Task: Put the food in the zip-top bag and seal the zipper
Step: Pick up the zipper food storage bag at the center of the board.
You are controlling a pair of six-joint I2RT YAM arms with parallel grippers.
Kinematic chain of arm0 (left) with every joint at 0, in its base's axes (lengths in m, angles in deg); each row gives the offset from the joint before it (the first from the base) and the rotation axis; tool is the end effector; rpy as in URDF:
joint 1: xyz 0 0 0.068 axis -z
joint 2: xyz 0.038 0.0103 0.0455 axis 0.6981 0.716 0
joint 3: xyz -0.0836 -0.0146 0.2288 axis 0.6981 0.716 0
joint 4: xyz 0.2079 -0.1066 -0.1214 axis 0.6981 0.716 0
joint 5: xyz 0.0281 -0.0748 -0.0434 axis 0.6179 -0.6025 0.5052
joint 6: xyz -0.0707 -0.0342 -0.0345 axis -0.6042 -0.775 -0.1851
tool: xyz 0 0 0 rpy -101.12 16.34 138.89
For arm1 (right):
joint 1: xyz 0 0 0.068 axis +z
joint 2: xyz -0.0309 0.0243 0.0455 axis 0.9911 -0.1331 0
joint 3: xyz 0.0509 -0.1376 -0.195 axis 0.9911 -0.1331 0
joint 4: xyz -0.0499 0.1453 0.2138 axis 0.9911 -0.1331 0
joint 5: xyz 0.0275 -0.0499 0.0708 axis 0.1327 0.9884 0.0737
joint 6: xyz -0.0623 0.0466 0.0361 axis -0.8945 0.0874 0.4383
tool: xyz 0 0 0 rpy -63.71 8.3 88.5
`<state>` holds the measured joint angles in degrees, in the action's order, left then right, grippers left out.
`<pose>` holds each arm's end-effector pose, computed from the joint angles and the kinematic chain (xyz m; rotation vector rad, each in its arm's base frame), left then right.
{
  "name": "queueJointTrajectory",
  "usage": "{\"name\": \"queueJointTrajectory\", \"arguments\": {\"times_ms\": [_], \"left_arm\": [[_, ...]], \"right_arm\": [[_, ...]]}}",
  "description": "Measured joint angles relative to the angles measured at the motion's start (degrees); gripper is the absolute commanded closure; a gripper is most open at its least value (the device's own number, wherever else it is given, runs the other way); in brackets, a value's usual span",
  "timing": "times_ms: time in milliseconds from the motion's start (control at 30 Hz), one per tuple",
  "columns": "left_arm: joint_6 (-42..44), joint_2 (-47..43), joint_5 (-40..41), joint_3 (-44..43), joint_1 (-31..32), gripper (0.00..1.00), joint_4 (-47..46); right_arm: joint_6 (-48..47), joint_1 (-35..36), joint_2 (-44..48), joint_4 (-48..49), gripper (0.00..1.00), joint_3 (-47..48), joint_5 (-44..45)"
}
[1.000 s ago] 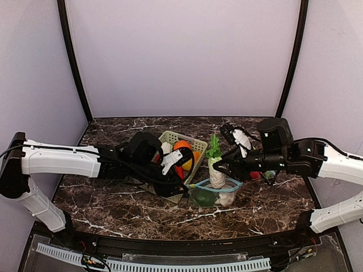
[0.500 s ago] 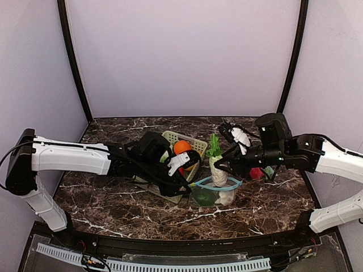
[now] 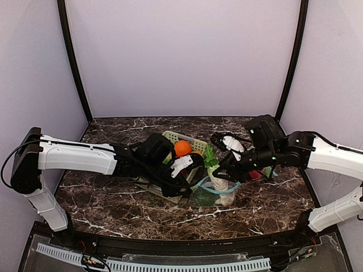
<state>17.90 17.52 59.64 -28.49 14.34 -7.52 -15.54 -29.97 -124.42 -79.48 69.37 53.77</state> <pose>0.1851 -0.3482 0.1739 1.3827 1.9590 -0.8370 0.1722 0.2454 0.2445 -1.1518 2.0488 0.6550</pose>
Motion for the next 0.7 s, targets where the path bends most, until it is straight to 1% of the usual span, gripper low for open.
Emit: {"name": "queueJointTrajectory", "arguments": {"times_ms": [100, 200, 333, 367, 467, 533, 567, 600, 633, 667, 700], "left_arm": [[0.33, 0.13, -0.07, -0.22, 0.00, 0.62, 0.02], [0.52, 0.39, -0.37, -0.57, 0.00, 0.55, -0.07], [0.79, 0.92, -1.01, -0.66, 0.00, 0.50, -0.15], [0.81, 1.11, -1.18, -0.70, 0.00, 0.47, -0.17], [1.05, 1.81, -1.57, -0.74, 0.00, 0.45, -0.44], [1.20, 2.25, -1.75, -0.74, 0.00, 0.49, -0.48], [1.29, 2.45, -1.81, -0.76, 0.00, 0.54, -0.50], [1.33, 2.62, -1.90, -0.81, 0.00, 0.57, -0.50], [1.27, 2.75, -1.95, -0.87, 0.00, 0.64, -0.50], [1.57, 2.91, -1.95, -1.07, 0.00, 0.68, -0.48], [1.64, 3.04, -1.95, -1.33, 0.00, 0.76, -0.52]], "right_arm": [[-0.35, -0.02, -0.59, -0.72, 0.93, 0.17, -0.13], [-0.74, -0.04, -1.20, -1.33, 0.93, 0.17, -0.13], [-0.94, -0.07, -1.75, -1.64, 0.94, 0.17, -0.13], [-0.94, -0.07, -1.86, -1.64, 0.94, 0.17, -0.11], [-0.94, -0.07, -2.01, -1.64, 0.94, 0.17, -0.11], [-0.94, -0.07, -2.23, -1.64, 0.95, 0.17, -0.11], [-0.92, -0.07, -2.38, -1.64, 0.95, 0.17, -0.11], [-0.94, -0.07, -2.56, -1.64, 0.95, 0.17, -0.11], [-0.92, -0.11, -2.71, -1.64, 0.95, 0.17, -0.11], [-0.94, -0.13, -2.86, -1.64, 0.95, 0.17, -0.11], [-0.94, -0.17, -3.06, -1.64, 0.96, 0.17, -0.11]]}}
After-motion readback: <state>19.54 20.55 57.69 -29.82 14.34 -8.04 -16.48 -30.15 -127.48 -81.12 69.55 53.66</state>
